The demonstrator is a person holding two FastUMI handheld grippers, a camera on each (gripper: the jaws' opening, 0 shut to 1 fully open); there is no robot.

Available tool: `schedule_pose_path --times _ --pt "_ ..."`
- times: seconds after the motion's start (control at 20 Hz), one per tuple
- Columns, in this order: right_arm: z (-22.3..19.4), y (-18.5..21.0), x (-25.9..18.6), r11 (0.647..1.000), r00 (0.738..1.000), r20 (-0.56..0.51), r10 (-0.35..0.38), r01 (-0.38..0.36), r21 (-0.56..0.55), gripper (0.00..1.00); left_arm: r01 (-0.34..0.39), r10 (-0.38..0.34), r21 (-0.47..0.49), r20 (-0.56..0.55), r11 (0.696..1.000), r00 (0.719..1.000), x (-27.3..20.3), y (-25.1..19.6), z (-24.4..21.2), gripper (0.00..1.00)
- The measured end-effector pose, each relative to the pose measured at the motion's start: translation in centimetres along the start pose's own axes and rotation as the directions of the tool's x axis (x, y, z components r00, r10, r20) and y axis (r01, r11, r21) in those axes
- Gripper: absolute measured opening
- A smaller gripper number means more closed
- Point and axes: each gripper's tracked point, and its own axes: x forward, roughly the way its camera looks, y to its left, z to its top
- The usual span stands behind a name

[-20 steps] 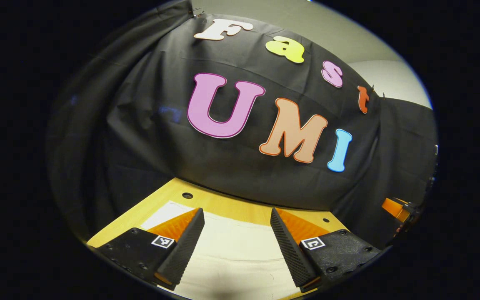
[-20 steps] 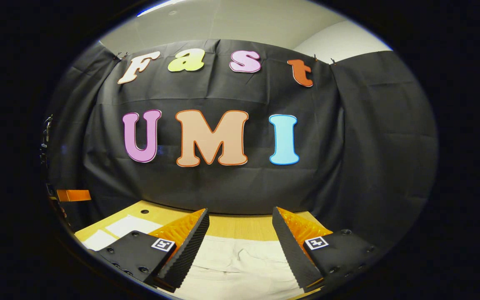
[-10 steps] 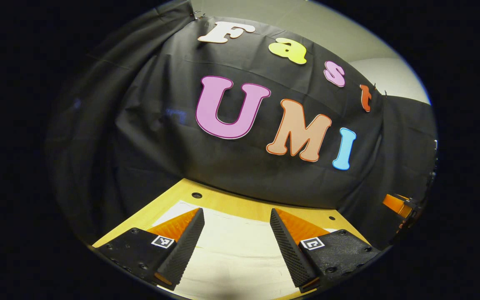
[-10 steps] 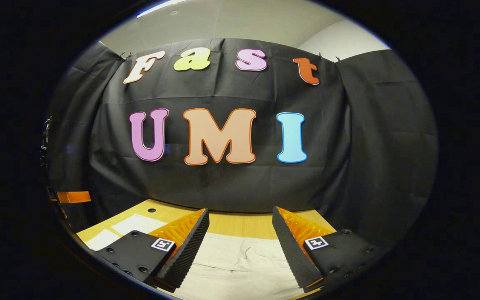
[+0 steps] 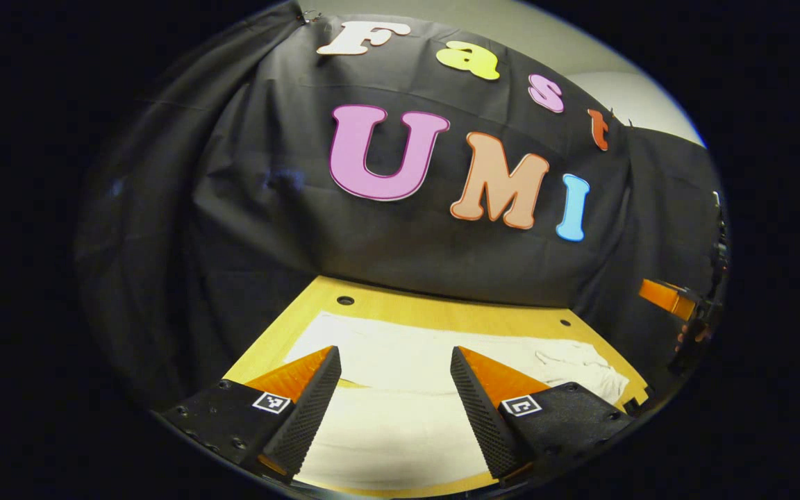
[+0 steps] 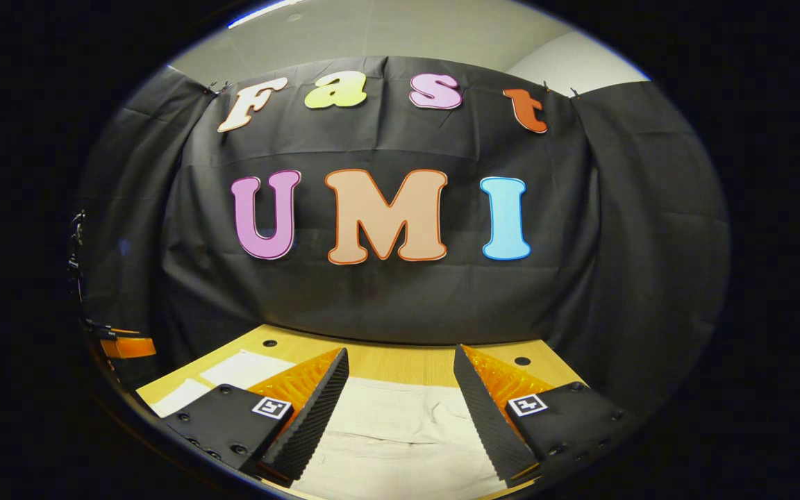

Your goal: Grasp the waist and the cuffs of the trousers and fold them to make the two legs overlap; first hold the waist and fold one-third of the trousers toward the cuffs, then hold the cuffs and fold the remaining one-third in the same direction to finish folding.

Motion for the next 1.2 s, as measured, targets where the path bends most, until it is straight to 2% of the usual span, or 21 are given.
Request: schedule_pose_path --times 0.15,0.3,0.5,0.75,1.05,1.2 --pt "-0.9 0.7 -0.6 1.000 1.000 -0.019 -0.003 0.003 0.010 0.97 0.065 -0.058 0.061 -0.109 0.996 0.992 -0.9 1.3 -3.6 0.94" --pt "-1.8 0.7 -1.3 1.000 0.999 -0.032 -0.023 0.023 0.017 0.98 0.128 -0.096 0.137 -0.219 0.982 0.971 -1.8 3.1 -7.3 0.94" --pt "-3.1 0.2 -2.2 0.998 0.997 -0.056 -0.060 0.062 0.025 0.98 0.227 -0.160 0.160 -0.350 0.961 0.923 -3.4 4.6 -11.3 0.94" --pt "-4.6 -0.2 -3.1 0.997 0.993 -0.091 -0.078 0.076 -0.021 0.98 0.337 -0.207 0.160 -0.529 0.928 0.823 -5.5 6.7 -16.7 0.94" --pt "-5.4 -0.6 -3.8 0.996 0.990 -0.117 -0.084 0.084 -0.004 0.98 0.435 -0.176 0.216 -0.695 0.874 0.697 -7.3 10.5 -21.8 0.94" --pt "-6.1 -1.4 -4.4 0.995 0.986 -0.136 -0.098 0.097 -0.017 0.98 0.484 -0.157 0.237 -0.752 0.842 0.641 -8.2 11.3 -23.0 0.90"
